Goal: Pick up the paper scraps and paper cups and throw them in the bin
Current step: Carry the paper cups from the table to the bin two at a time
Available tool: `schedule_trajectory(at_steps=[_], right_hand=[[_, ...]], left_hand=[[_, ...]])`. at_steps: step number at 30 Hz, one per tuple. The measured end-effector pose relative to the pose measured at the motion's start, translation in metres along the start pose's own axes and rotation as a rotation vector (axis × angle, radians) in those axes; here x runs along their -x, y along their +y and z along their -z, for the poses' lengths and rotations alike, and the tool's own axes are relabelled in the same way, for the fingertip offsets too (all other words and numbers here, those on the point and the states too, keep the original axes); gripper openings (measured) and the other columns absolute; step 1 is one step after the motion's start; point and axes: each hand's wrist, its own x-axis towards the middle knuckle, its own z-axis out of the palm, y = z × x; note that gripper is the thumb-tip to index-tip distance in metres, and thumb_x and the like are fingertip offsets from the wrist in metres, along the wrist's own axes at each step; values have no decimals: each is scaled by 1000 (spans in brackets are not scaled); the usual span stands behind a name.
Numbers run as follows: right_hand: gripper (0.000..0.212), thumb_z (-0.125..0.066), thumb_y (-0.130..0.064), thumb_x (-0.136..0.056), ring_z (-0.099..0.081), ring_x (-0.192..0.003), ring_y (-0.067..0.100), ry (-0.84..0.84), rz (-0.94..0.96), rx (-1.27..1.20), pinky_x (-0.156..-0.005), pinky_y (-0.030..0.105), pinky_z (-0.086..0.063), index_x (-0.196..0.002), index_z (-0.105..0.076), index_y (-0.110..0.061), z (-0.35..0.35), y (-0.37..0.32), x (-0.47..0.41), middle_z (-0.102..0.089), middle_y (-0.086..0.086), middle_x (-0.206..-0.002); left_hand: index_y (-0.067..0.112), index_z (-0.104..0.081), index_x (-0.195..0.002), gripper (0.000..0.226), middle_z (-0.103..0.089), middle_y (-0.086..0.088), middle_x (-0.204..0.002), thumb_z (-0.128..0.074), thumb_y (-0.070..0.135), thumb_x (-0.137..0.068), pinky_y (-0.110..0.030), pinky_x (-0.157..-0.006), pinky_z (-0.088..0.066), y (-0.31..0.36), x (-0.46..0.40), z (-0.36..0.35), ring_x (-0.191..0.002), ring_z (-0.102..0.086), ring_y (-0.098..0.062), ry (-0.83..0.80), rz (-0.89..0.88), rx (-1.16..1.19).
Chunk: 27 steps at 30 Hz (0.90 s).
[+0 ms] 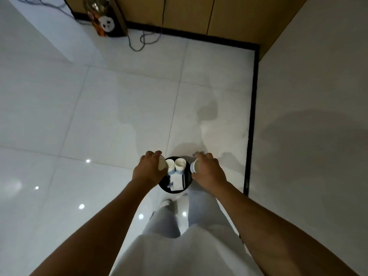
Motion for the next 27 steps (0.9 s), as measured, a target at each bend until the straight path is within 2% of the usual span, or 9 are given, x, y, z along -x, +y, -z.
schedule_trajectory(at_steps=[8, 18, 22, 27], right_hand=[[59, -67, -25, -84, -46, -117, 31, -107, 115, 85, -89, 37, -46, -136, -41, -19, -21, 32, -126, -40, 7, -136], [56, -66, -21, -81, -46, -115, 30, -186, 180, 60, -88, 45, -49, -132, -44, -16, -144, 79, -252, -43, 7, -131], [60, -69, -23, -82, -46, -116, 28, -209, 214, 52, -87, 35, -46, -135, -42, -17, -192, 89, -290, -44, 8, -131], [63, -70, -28, -82, -43, -122, 29, -291, 185, 113, -91, 37, -43, -136, -39, -21, -241, 94, -315, -41, 7, -135]], left_hand=[[18, -38, -140, 63, -42, -6, -138, -65, 31, -85, -44, -93, -47, 7, -98, -54, -125, -41, -25, -8, 141, 87], [17, -42, -138, 65, -42, -6, -138, -71, 22, -80, -42, -91, -47, -56, -214, -170, -124, -41, -26, 69, 174, 126], [19, -42, -138, 65, -42, -5, -137, -71, 22, -80, -39, -90, -46, -84, -241, -215, -124, -41, -25, 46, 195, 136], [18, -41, -139, 65, -41, -5, -138, -70, 22, -81, -36, -92, -43, -108, -254, -259, -125, -39, -25, -17, 181, 124]])
